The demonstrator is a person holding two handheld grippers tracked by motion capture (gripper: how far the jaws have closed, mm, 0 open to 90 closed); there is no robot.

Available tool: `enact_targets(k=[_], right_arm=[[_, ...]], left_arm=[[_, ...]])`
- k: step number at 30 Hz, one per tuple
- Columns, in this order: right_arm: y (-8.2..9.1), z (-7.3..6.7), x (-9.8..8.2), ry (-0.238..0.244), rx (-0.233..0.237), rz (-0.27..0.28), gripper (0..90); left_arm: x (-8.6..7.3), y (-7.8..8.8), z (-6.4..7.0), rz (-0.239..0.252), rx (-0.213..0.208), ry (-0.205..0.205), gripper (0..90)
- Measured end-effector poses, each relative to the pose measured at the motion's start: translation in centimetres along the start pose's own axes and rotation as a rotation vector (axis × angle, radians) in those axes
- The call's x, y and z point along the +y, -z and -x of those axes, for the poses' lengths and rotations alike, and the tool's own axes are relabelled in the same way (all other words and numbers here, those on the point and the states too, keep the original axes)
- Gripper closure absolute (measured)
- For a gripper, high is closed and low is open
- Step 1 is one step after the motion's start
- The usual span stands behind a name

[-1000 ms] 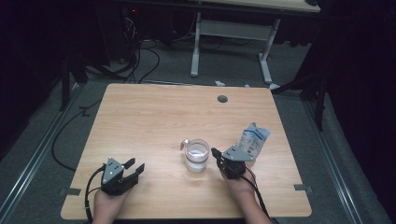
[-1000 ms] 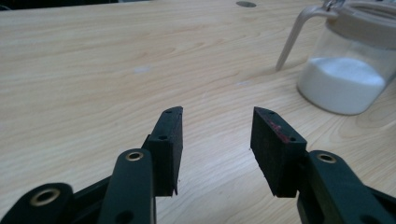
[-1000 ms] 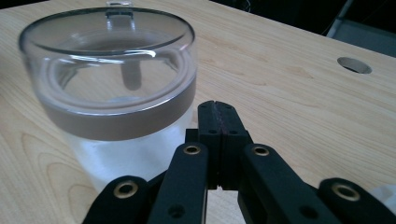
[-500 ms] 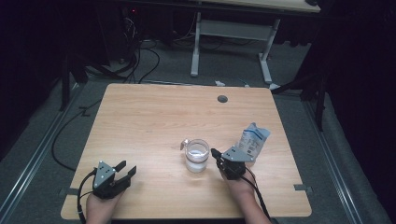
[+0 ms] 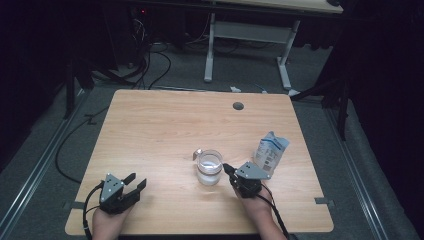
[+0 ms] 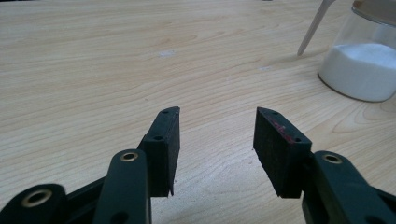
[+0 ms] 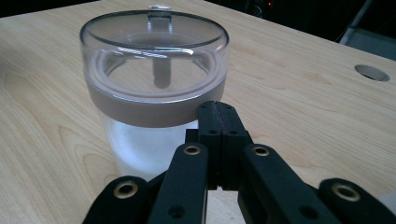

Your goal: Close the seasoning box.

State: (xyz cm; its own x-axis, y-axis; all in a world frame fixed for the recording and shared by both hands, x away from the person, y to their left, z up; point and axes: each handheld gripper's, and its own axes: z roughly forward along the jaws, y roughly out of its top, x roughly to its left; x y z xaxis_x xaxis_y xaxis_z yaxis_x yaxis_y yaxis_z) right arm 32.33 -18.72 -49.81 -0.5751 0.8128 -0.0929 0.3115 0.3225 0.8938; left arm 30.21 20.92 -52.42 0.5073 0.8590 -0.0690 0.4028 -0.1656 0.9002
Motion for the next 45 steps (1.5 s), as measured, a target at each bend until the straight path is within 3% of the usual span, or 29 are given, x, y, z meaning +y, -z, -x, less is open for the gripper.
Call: enact_targets(k=[13, 33, 45], right_arm=[[0.4, -1.7, -0.2, 0.015, 0.032, 0.012, 90.0], [-0.5, -4.2, 0.5, 0.054, 0.099, 0.016, 90.0], [-0.6, -4.6, 0.6, 0.060, 0.110, 0.018, 90.0]], left_arm=[[-0.1, -0.1, 0.0, -0.005, -0.003, 0.002, 51.3], [-0.2, 0.1, -0.3, 0.000, -0.005, 0.011, 51.2], [-0.2, 0.0, -0.2, -0.003, -0.004, 0.008, 51.2]])
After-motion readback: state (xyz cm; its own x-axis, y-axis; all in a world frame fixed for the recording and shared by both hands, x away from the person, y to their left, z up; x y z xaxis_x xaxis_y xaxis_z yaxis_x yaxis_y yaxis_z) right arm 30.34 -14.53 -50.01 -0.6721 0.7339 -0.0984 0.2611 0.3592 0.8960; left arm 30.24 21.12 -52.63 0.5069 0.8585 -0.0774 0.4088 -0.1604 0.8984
